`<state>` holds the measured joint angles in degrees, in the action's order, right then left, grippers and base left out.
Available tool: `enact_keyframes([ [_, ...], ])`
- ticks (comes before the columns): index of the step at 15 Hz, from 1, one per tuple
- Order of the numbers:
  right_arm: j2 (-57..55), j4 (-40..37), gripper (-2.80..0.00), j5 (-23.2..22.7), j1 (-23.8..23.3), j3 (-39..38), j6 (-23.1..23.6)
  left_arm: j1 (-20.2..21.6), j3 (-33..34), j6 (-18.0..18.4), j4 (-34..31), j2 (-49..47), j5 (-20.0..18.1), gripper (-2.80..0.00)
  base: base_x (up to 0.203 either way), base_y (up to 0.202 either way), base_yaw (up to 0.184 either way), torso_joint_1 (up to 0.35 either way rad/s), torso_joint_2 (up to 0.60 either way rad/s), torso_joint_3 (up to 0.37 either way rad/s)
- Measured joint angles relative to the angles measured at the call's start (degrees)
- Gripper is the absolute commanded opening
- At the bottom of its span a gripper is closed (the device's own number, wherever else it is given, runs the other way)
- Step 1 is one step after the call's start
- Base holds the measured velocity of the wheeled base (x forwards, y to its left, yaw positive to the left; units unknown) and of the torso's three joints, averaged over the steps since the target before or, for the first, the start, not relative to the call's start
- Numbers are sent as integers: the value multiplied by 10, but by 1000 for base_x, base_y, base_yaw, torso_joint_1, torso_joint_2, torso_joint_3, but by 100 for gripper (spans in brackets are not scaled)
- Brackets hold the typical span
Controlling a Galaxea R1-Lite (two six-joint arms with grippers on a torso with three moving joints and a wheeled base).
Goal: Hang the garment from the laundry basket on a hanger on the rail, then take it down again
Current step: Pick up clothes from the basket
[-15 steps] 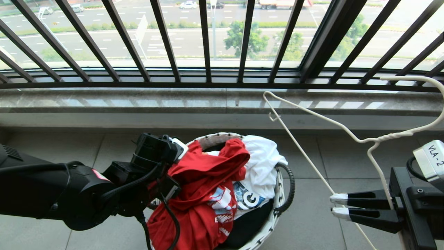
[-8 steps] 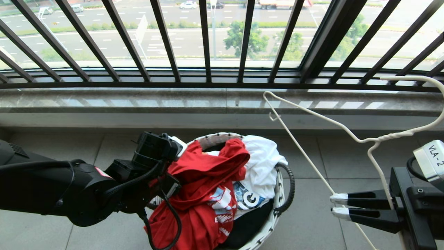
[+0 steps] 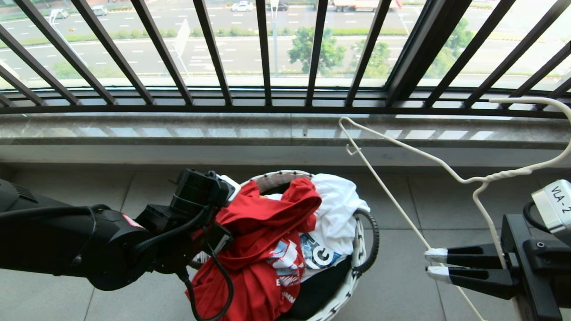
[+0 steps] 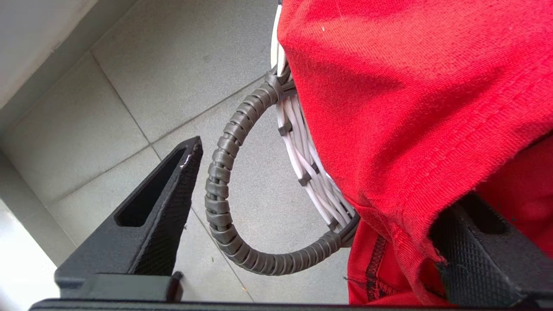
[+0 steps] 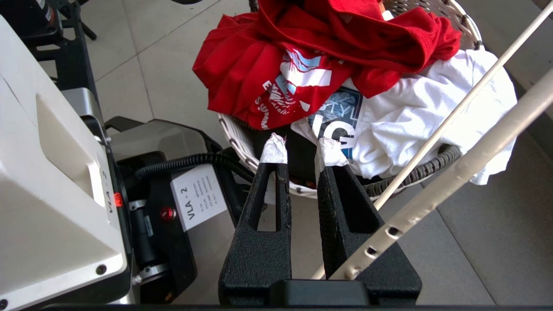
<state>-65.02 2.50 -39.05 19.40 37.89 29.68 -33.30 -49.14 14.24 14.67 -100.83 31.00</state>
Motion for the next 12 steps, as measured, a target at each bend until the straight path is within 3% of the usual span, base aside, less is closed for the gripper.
enact_keyframes([
  [12,0,0,-280,0,0,1,0,-1,-1,0,0,2,-2,-280,0,0,0,0,0,0],
])
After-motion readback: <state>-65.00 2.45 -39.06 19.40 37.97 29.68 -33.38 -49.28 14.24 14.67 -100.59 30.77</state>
